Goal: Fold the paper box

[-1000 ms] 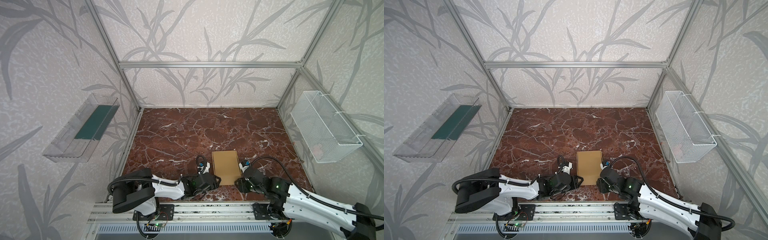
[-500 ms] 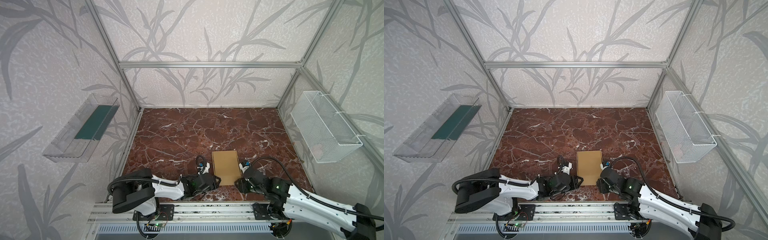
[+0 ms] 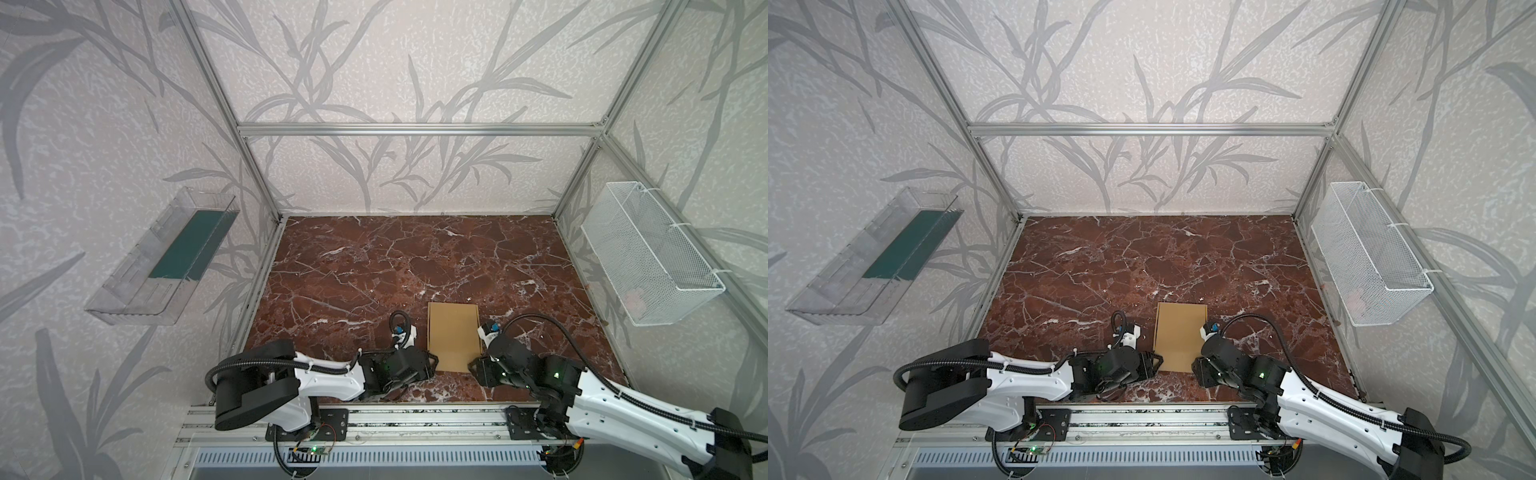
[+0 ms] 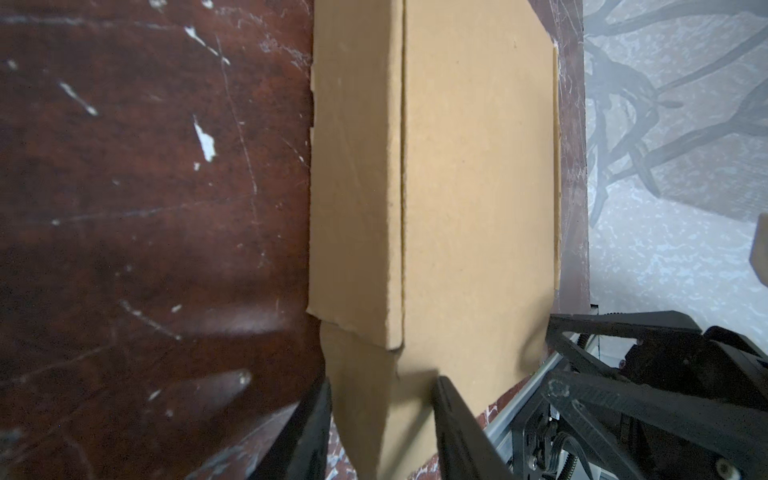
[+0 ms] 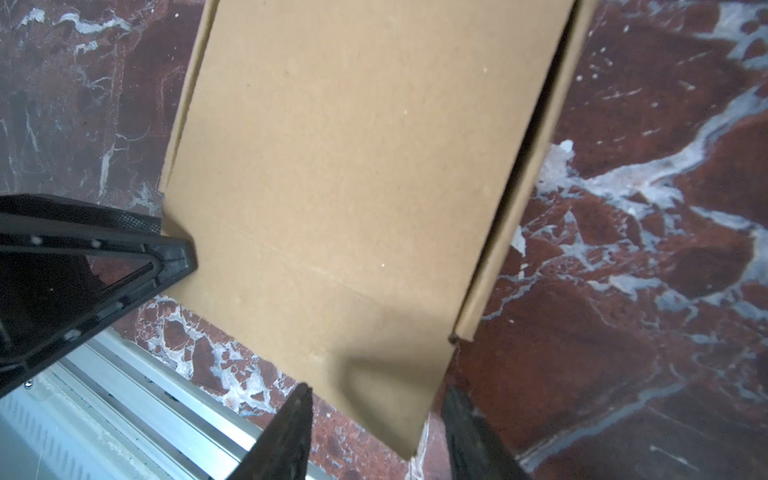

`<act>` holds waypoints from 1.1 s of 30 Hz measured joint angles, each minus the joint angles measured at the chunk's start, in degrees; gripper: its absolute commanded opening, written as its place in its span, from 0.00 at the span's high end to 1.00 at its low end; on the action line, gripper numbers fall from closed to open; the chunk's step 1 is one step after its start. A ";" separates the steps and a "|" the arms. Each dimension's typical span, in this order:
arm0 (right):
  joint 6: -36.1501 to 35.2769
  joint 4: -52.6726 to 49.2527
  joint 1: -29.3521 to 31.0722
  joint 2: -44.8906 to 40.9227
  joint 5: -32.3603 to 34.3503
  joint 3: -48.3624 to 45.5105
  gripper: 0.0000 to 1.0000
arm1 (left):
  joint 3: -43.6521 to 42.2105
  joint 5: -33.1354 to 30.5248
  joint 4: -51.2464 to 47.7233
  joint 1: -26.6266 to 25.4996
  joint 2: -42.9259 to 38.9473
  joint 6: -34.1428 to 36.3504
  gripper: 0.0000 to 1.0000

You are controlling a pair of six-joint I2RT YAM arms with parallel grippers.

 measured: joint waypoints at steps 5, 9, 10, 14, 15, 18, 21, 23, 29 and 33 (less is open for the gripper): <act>0.00 0.00 0.00 0.00 -0.02 0.00 0.48 | -0.37 -0.35 -0.98 0.00 -1.09 0.02 0.58; 0.00 -0.02 0.00 0.00 -0.02 0.00 0.48 | -0.55 -0.76 -3.04 0.00 -2.78 0.39 0.58; -0.02 -0.04 0.00 0.00 -0.02 0.00 0.49 | -0.55 -0.85 -3.58 0.00 -3.32 0.48 0.58; -0.22 -0.59 0.00 -0.39 0.02 0.11 0.48 | -0.59 -1.64 -6.01 0.00 -5.88 0.90 0.58; -0.31 -0.87 0.00 -0.57 0.04 0.24 0.48 | -0.63 -1.81 -6.64 0.00 -6.60 0.92 0.57; -0.63 -1.01 0.00 -0.63 0.02 0.83 0.49 | -0.63 -2.25 -7.69 0.00 -8.24 1.01 0.57; -0.87 -1.38 0.00 -0.42 0.02 1.33 0.48 | -0.66 -2.27 -7.91 0.00 -8.44 1.09 0.57; -0.94 -1.40 0.00 -0.39 0.04 1.66 0.49 | -0.66 -2.25 -7.91 0.00 -8.41 1.09 0.58; -1.16 -1.62 0.00 0.31 0.02 2.60 0.48 | -0.66 -2.10 -7.08 0.00 -6.58 1.16 0.58; -1.16 -1.51 0.00 1.57 -0.02 2.62 0.48 | -0.44 -1.57 -5.95 0.00 -3.39 1.51 0.59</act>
